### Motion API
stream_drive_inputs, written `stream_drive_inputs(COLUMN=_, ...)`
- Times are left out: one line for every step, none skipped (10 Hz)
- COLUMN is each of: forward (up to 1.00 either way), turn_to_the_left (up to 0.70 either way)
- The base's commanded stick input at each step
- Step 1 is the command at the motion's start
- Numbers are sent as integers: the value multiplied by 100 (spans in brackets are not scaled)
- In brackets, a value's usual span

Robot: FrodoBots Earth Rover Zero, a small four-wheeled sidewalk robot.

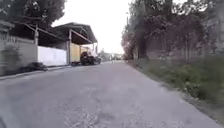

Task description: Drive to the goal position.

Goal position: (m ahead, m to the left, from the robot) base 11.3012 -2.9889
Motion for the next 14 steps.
stream_drive_inputs(forward=100, turn_to_the_left=4)
stream_drive_inputs(forward=100, turn_to_the_left=4)
stream_drive_inputs(forward=100, turn_to_the_left=4)
stream_drive_inputs(forward=100, turn_to_the_left=4)
stream_drive_inputs(forward=100, turn_to_the_left=4)
stream_drive_inputs(forward=100, turn_to_the_left=4)
stream_drive_inputs(forward=100, turn_to_the_left=4)
stream_drive_inputs(forward=100, turn_to_the_left=4)
stream_drive_inputs(forward=100, turn_to_the_left=3)
stream_drive_inputs(forward=100, turn_to_the_left=-14)
stream_drive_inputs(forward=100, turn_to_the_left=-36)
stream_drive_inputs(forward=100, turn_to_the_left=-36)
stream_drive_inputs(forward=100, turn_to_the_left=-36)
stream_drive_inputs(forward=100, turn_to_the_left=-36)
